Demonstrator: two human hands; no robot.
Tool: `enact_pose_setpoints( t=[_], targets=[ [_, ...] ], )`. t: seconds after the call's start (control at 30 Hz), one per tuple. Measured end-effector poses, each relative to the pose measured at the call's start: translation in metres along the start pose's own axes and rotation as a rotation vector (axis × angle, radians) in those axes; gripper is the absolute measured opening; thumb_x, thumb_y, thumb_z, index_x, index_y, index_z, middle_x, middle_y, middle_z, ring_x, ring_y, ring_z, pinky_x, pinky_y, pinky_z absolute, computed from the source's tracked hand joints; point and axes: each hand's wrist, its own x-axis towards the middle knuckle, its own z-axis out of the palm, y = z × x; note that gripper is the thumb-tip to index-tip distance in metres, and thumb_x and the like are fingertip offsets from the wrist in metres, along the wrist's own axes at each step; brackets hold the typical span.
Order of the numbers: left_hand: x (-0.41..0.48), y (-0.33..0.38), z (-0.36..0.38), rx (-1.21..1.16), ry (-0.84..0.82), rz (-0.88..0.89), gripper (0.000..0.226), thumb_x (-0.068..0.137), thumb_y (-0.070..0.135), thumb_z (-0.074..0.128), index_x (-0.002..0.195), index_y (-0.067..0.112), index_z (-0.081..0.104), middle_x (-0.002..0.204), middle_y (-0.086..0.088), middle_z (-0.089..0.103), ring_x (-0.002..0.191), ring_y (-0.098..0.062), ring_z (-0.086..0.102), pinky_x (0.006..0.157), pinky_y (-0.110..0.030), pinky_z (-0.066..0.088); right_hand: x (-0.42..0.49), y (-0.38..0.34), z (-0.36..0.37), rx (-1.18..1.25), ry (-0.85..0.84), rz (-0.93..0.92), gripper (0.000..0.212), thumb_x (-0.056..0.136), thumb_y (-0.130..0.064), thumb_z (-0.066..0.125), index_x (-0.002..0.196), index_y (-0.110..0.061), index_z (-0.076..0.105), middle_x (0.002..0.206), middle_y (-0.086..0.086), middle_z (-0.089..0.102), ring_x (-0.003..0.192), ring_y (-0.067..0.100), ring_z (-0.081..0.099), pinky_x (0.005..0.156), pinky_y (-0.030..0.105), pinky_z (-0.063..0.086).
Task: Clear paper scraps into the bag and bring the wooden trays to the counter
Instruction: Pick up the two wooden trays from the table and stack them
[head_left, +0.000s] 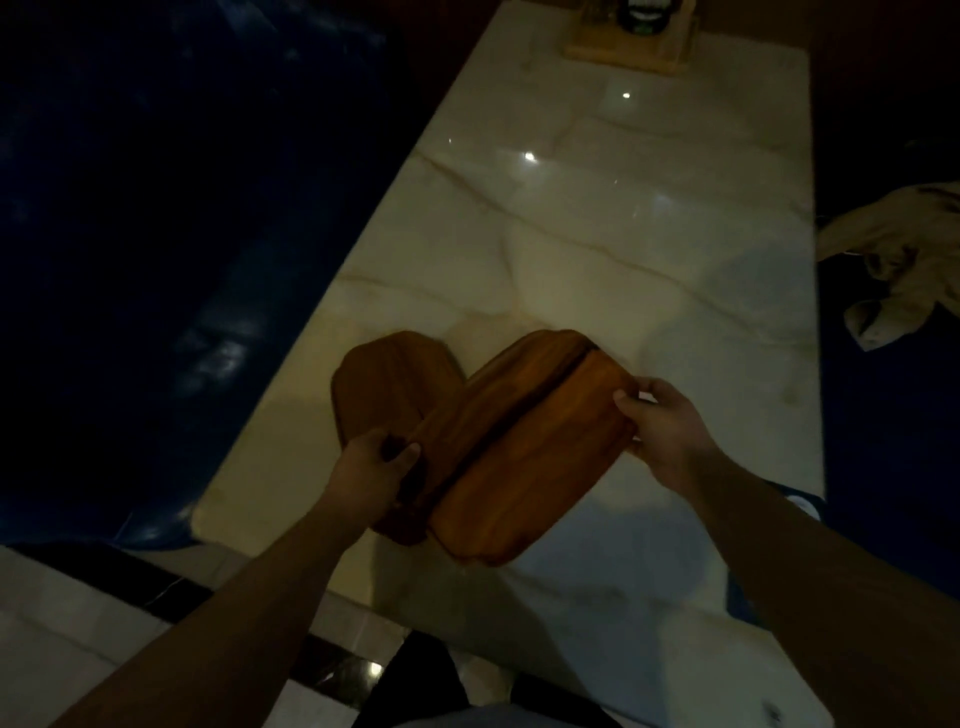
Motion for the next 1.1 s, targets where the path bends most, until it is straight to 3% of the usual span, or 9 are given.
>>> enact_pose_setpoints(
  t=[0.1,0.17,0.27,0.37,0.47,0.57,0.7,0.8,1.1],
  targets=[
    [0.01,-0.016,-0.027,0.022,-0.054,-0.009,0.041,0.089,0.034,0.062,0.092,-0.007,0.06,0.09,-0.029,0.067,0.076,-0.035,0.067,0.068,-0.047,0.057,0.01,-0.015,0.042,-0.122,0.034,-0.064,0.008,0.091,-0.015,0.061,0.097,-0.019,0.061,0.109,0.015,0.065,0.098,0.033,0.064,0.082,0.052,0.056],
    [0.019,-0.025,-0.044,0.004,-0.105,0.011,0.033,0.089,0.034,0.061,0.095,0.002,0.063,0.087,-0.021,0.07,0.067,-0.027,0.07,0.057,-0.038,0.059,0.02,-0.027,0.072,-0.223,0.047,-0.106,0.013,0.087,-0.018,0.067,0.099,-0.016,0.061,0.107,0.018,0.066,0.097,0.036,0.065,0.087,0.058,0.054],
    [0.037,-0.038,-0.061,0.016,-0.162,0.02,0.017,0.09,0.034,0.06,0.099,0.019,0.059,0.084,-0.001,0.067,0.058,-0.008,0.066,0.049,-0.02,0.053,0.037,-0.041,0.113,-0.349,0.054,-0.148,0.03,0.084,-0.021,0.071,0.108,-0.005,0.061,0.101,0.016,0.065,0.086,0.03,0.065,0.075,0.045,0.057],
    [0.053,-0.049,-0.073,0.006,-0.226,-0.032,0.024,0.089,0.039,0.06,0.091,0.016,0.063,0.088,-0.009,0.071,0.073,-0.019,0.069,0.068,-0.033,0.058,0.051,-0.051,0.145,-0.43,0.031,-0.185,0.032,0.086,-0.021,0.069,0.112,-0.006,0.061,0.1,0.014,0.064,0.081,0.024,0.062,0.061,0.032,0.051],
    [0.065,-0.061,-0.082,0.034,-0.275,-0.034,0.03,0.091,0.038,0.057,0.097,0.01,0.065,0.097,-0.013,0.072,0.084,-0.027,0.069,0.081,-0.043,0.057,0.061,-0.053,0.172,-0.502,0.009,-0.211,0.031,0.087,-0.022,0.068,0.114,-0.007,0.062,0.097,0.009,0.064,0.084,0.024,0.063,0.071,0.036,0.055],
    [0.067,-0.074,-0.082,-0.005,-0.309,-0.127,0.034,0.09,0.035,0.059,0.098,0.002,0.063,0.095,-0.02,0.071,0.078,-0.032,0.071,0.074,-0.049,0.059,0.066,-0.048,0.189,-0.579,-0.032,-0.216,0.027,0.088,-0.022,0.067,0.11,-0.008,0.062,0.097,0.01,0.063,0.085,0.025,0.064,0.077,0.04,0.055],
    [0.059,-0.095,-0.076,0.057,-0.33,-0.131,0.055,0.083,0.053,0.057,0.089,-0.001,0.067,0.083,-0.023,0.072,0.075,-0.034,0.07,0.079,-0.054,0.056,0.075,-0.039,0.202,-0.754,-0.092,-0.236,0.029,0.087,-0.025,0.067,0.109,-0.006,0.063,0.097,0.013,0.063,0.081,0.026,0.061,0.076,0.042,0.054],
    [0.051,-0.103,-0.069,0.027,-0.305,-0.137,0.06,0.088,0.05,0.055,0.083,-0.008,0.068,0.076,-0.027,0.072,0.072,-0.036,0.07,0.079,-0.054,0.056,0.081,-0.034,0.21,-0.797,-0.128,-0.274,0.028,0.087,-0.024,0.067,0.109,-0.006,0.064,0.097,0.012,0.062,0.083,0.026,0.06,0.072,0.038,0.052],
    [0.018,-0.097,-0.04,-0.013,-0.279,-0.181,0.048,0.093,0.043,0.051,0.062,0.01,0.069,0.068,-0.016,0.073,0.062,-0.034,0.07,0.071,-0.044,0.06,0.091,-0.028,0.238,-1.016,-0.328,-0.469,0.024,0.091,-0.023,0.061,0.107,-0.005,0.064,0.099,0.012,0.063,0.084,0.022,0.058,0.069,0.026,0.04]
  ],
)
